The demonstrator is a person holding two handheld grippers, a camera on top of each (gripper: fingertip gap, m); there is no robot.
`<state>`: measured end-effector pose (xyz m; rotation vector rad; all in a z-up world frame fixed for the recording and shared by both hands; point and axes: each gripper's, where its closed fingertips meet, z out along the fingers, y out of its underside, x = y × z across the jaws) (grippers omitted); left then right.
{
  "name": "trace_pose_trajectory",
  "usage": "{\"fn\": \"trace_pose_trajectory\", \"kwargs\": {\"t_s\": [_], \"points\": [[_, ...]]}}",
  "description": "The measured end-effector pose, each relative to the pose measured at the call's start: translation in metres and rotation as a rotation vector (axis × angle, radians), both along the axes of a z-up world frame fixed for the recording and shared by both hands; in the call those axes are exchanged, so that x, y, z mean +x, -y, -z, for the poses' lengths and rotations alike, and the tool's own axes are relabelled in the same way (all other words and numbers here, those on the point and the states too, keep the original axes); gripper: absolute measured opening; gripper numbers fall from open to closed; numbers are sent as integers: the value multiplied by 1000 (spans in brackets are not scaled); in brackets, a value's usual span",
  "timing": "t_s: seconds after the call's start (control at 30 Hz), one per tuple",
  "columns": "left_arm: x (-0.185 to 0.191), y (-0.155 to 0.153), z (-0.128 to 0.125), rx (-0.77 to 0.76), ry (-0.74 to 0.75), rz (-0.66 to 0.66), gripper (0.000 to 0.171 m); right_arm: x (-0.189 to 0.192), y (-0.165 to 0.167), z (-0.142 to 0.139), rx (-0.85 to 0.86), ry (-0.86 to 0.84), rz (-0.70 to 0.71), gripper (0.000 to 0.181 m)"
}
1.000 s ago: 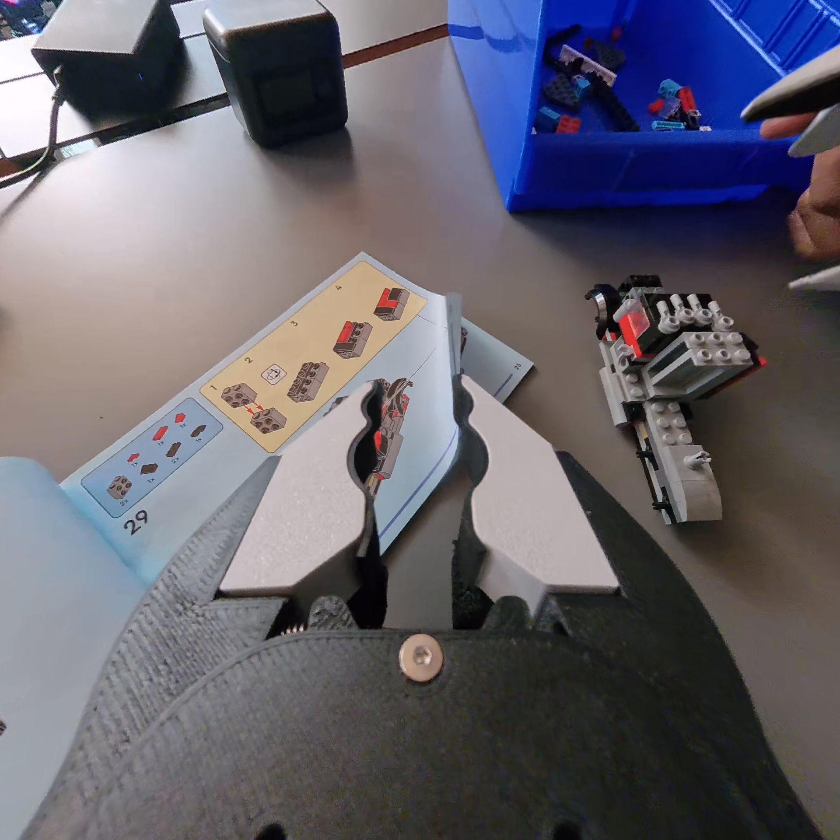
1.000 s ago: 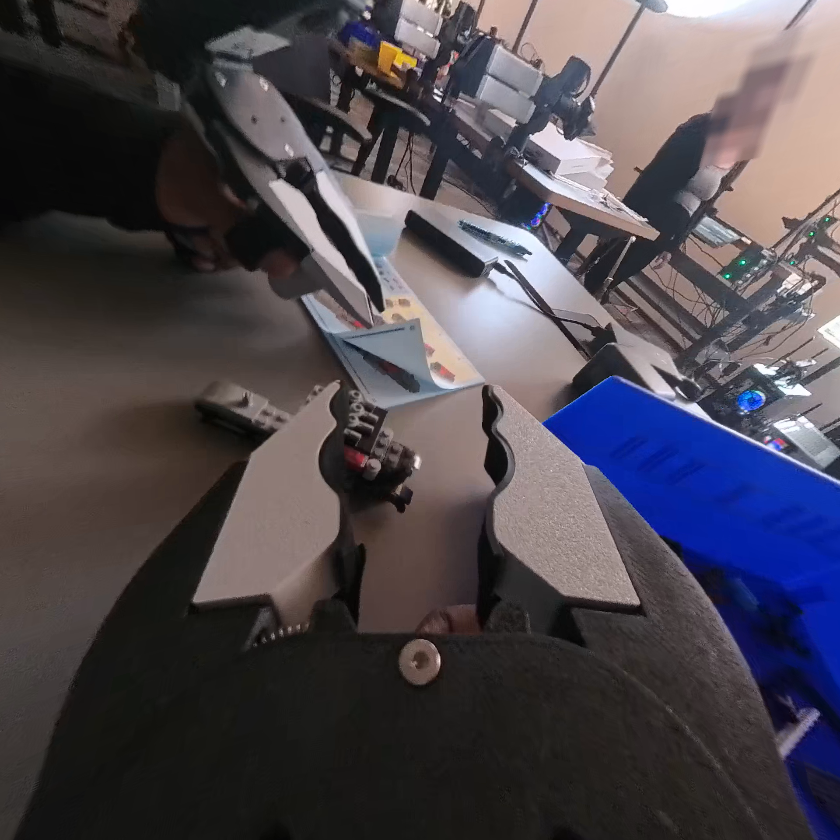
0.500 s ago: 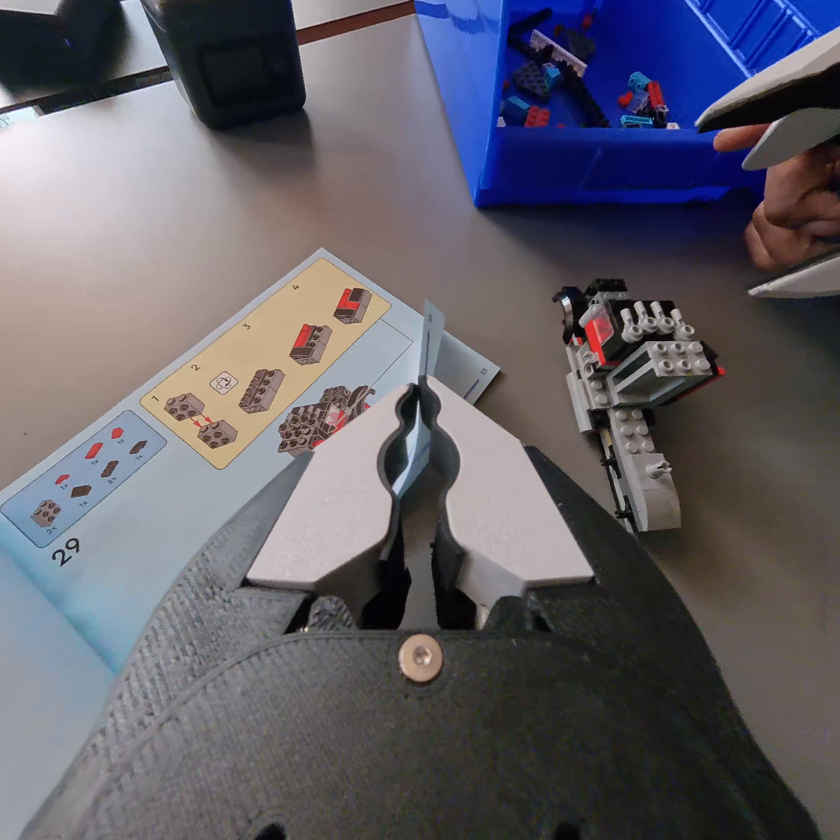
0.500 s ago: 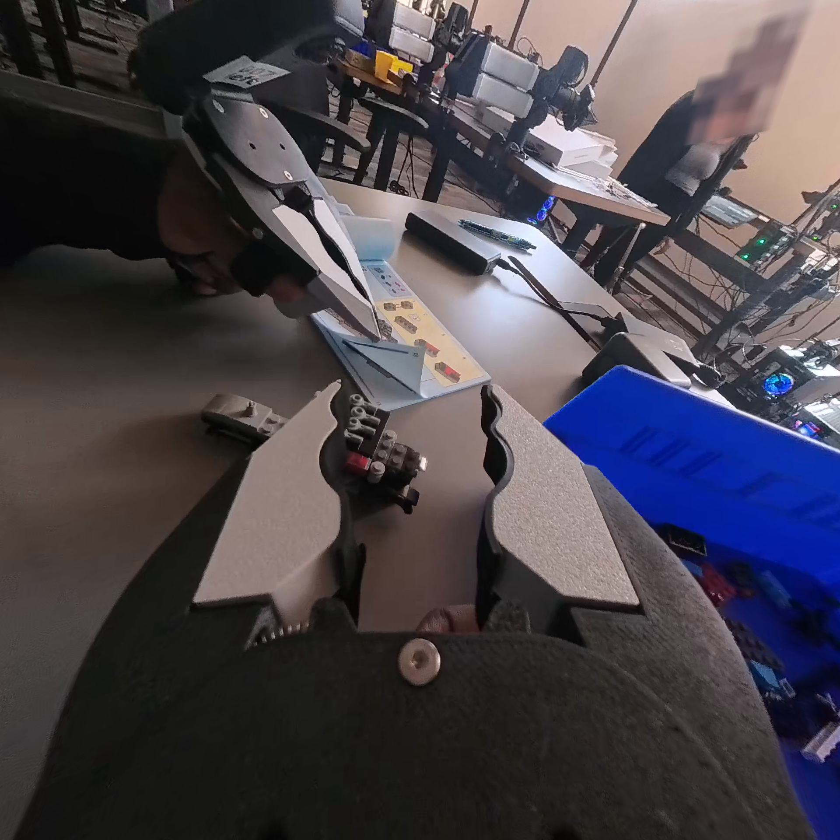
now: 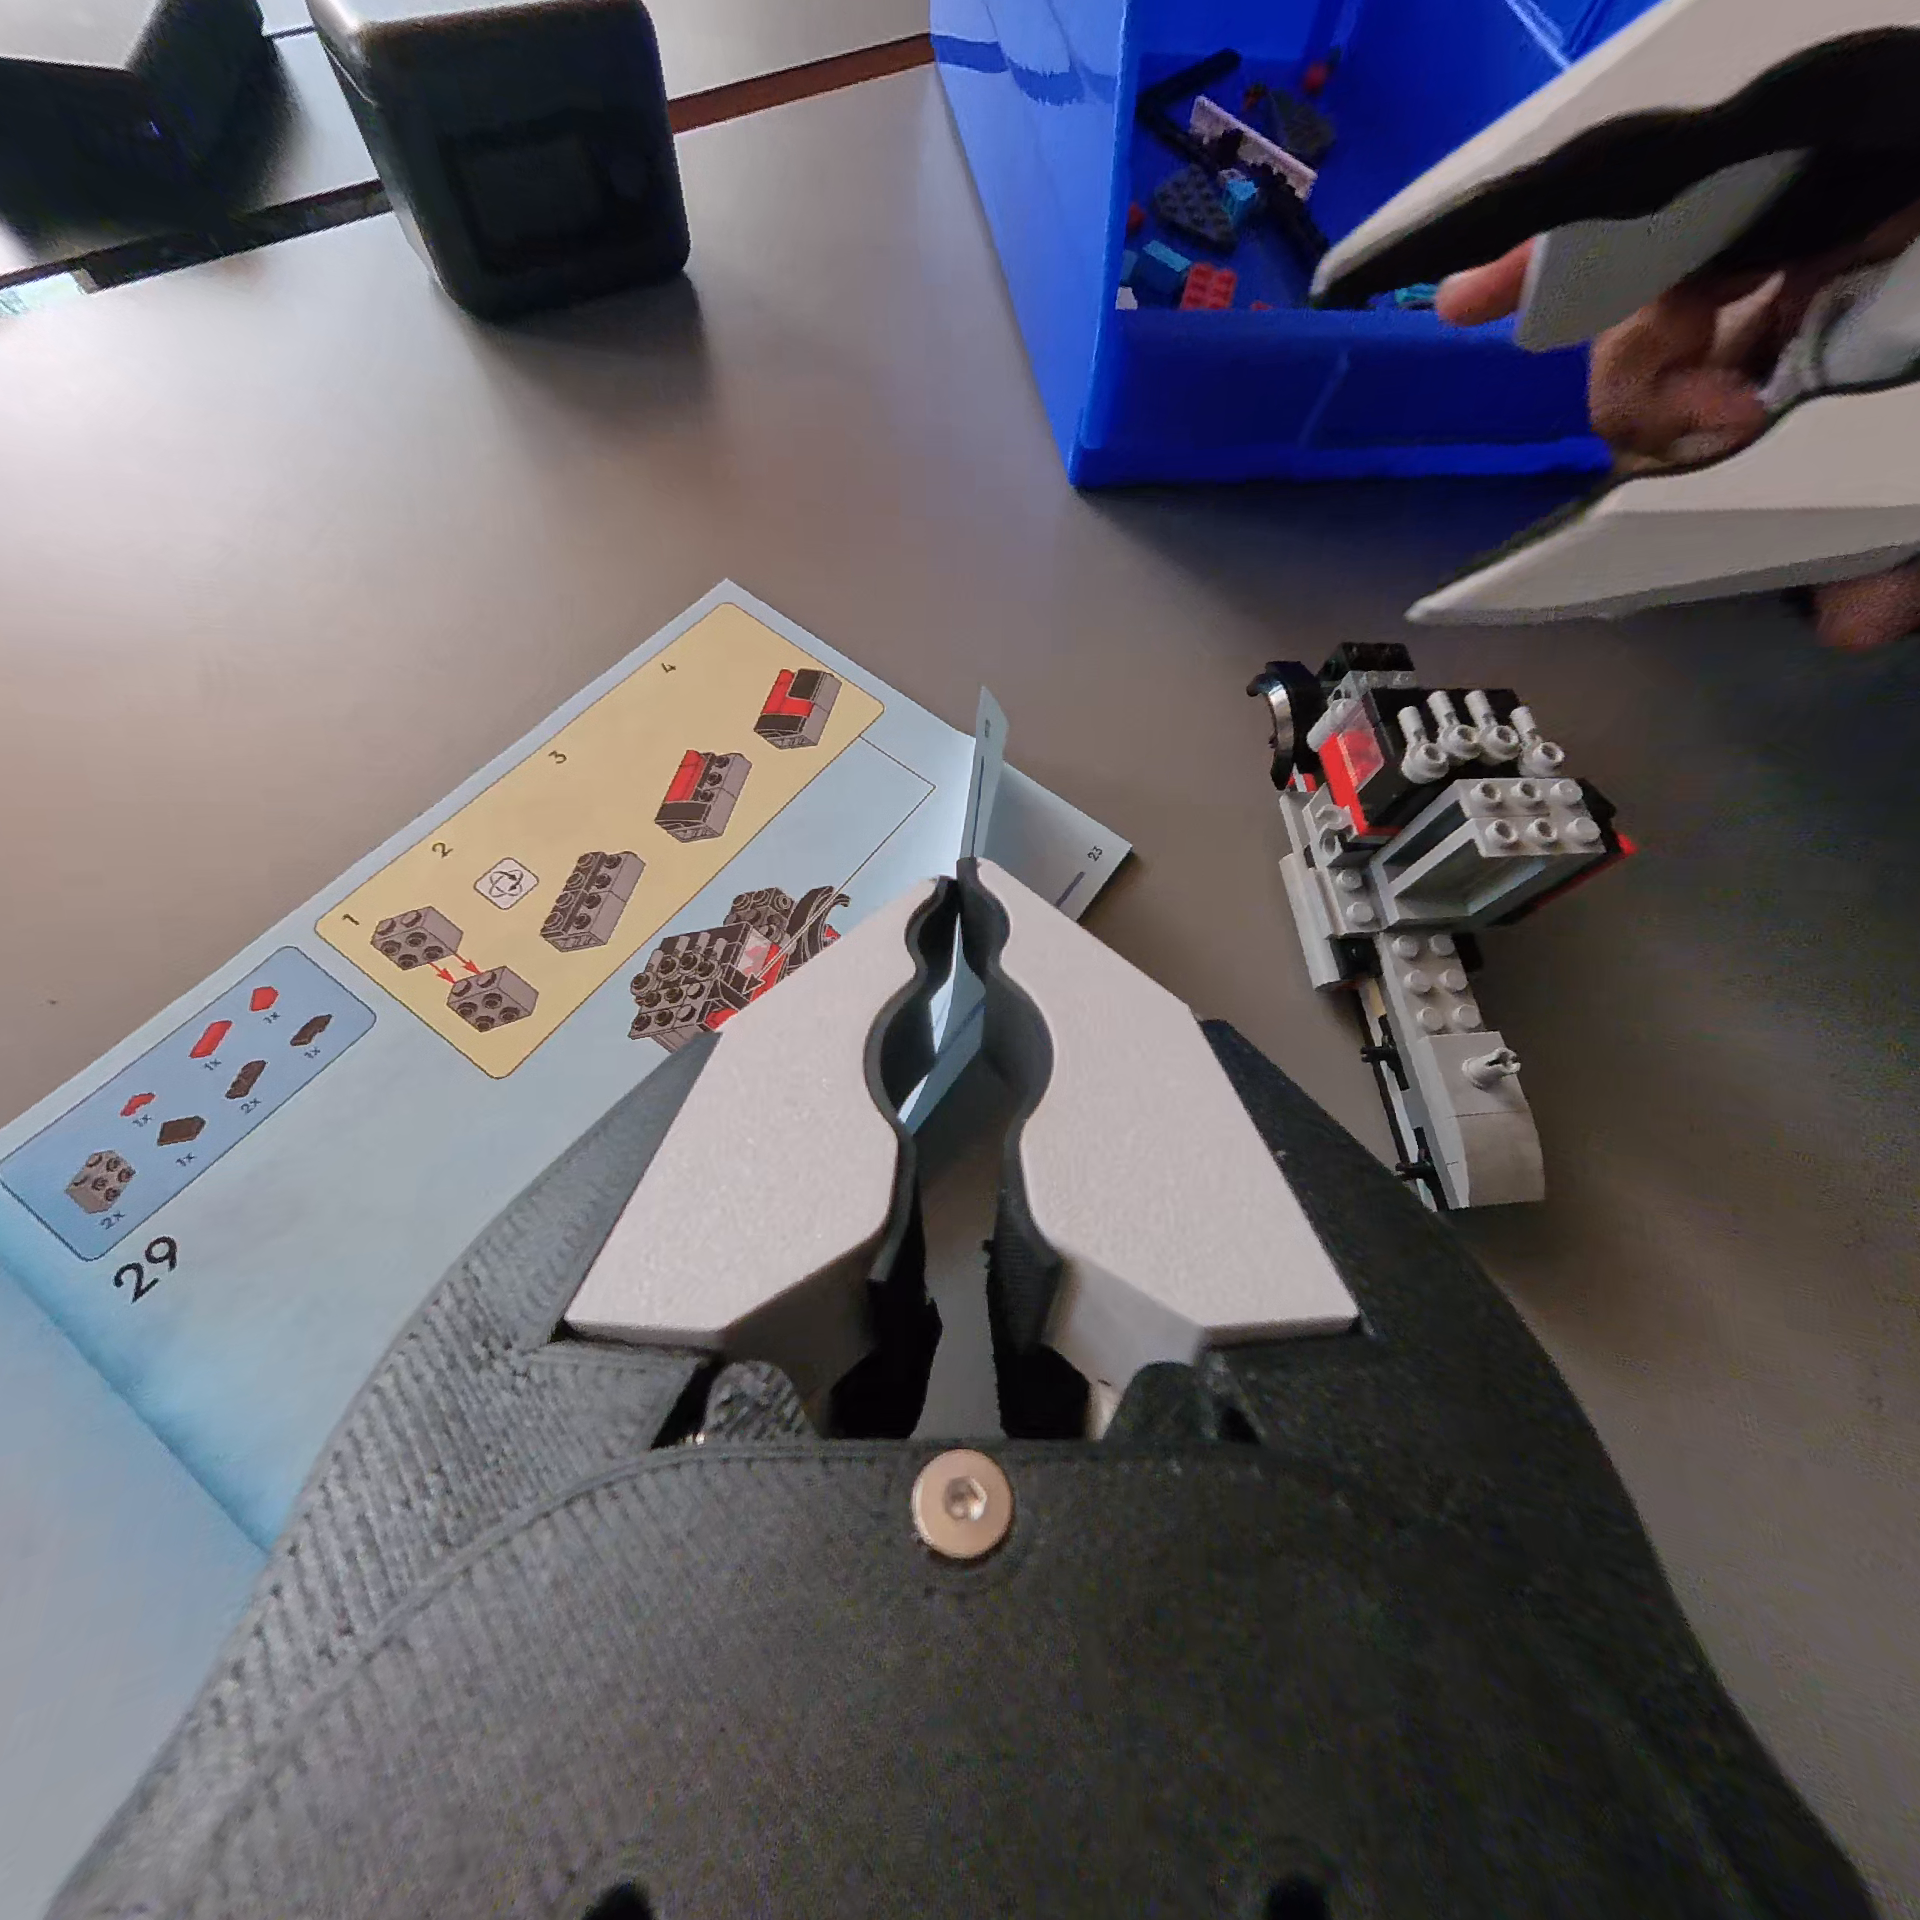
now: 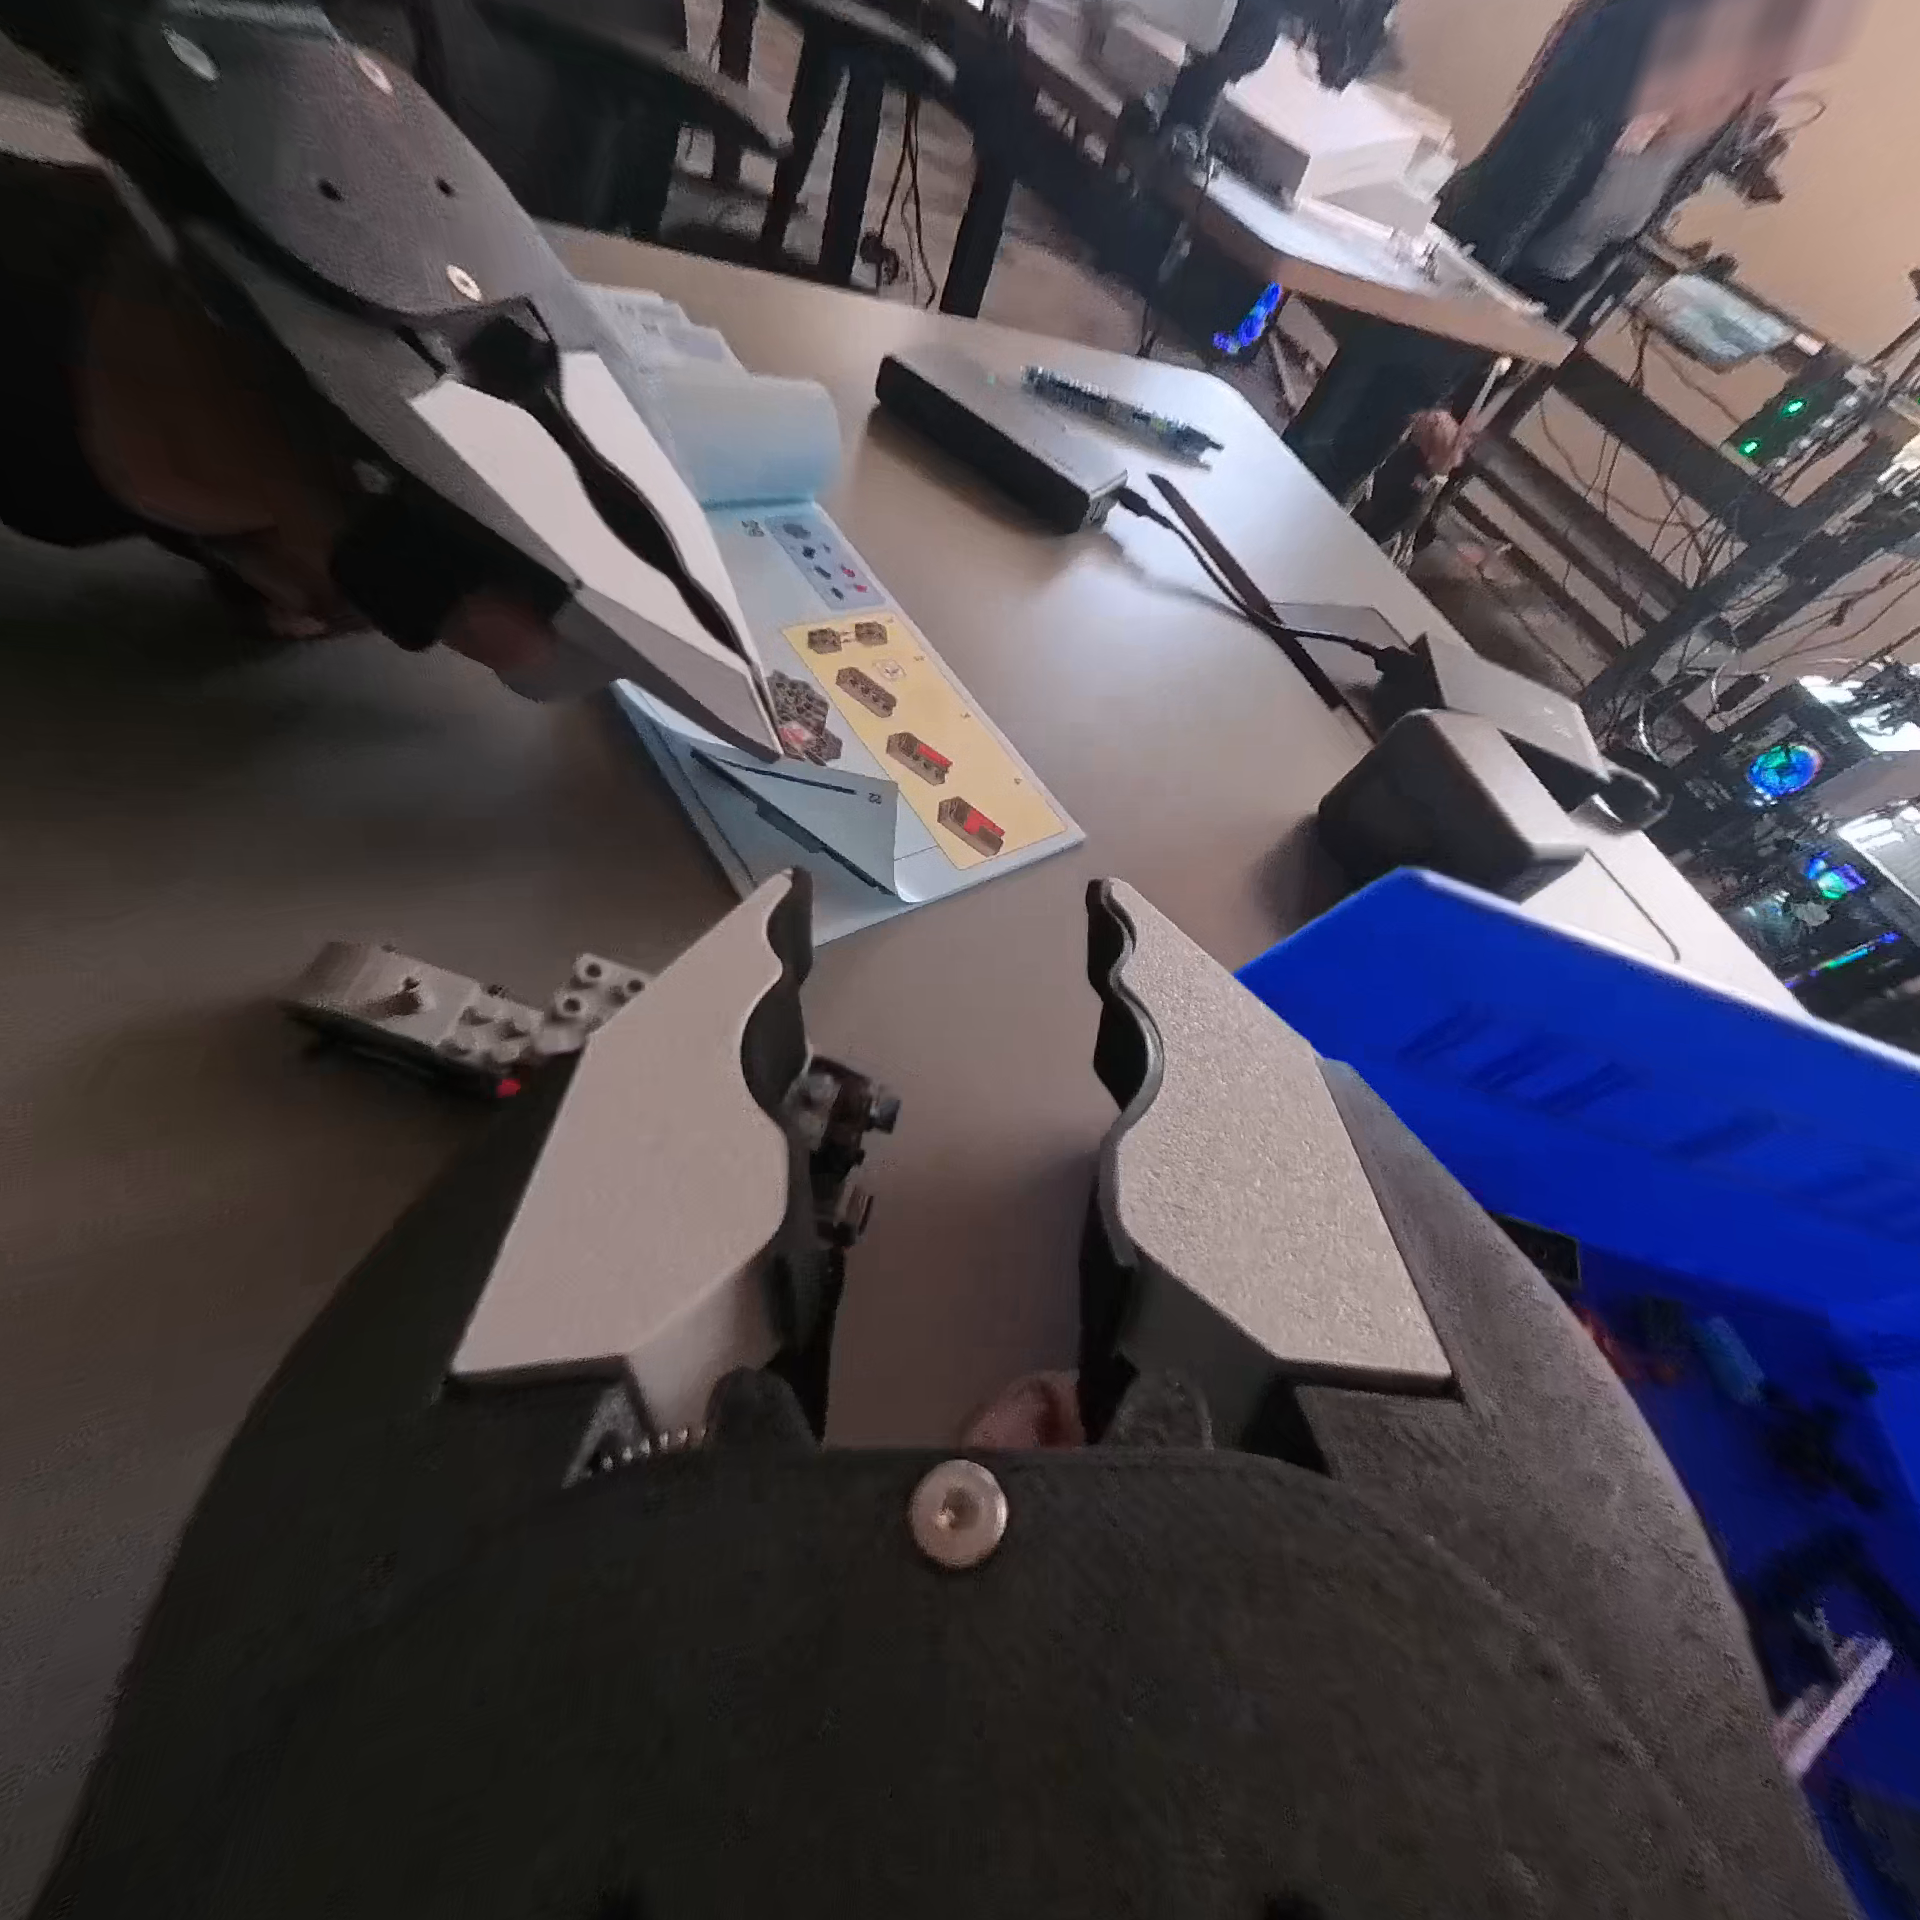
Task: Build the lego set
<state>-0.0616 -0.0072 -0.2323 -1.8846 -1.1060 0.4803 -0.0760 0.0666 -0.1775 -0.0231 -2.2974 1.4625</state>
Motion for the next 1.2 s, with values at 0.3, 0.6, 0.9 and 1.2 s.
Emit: {"fn": "trace_pose_trajectory", "kwargs": {"t_s": [0.3, 0.6, 0.9, 1.2], "points": [[2, -3, -5, 4, -34, 27, 0, -19, 43, 41, 292, 97, -28, 51], [5, -7, -9, 14, -61, 84, 0, -28, 50, 53, 418, 172, -41, 63], [9, -12, -10, 15, -70, 131, 1, -29, 56, 52, 449, 108, -51, 65], [11, -13, -14, -20, -120, 141, 1, -32, 55, 49, 471, -8, -20, 66]]}}
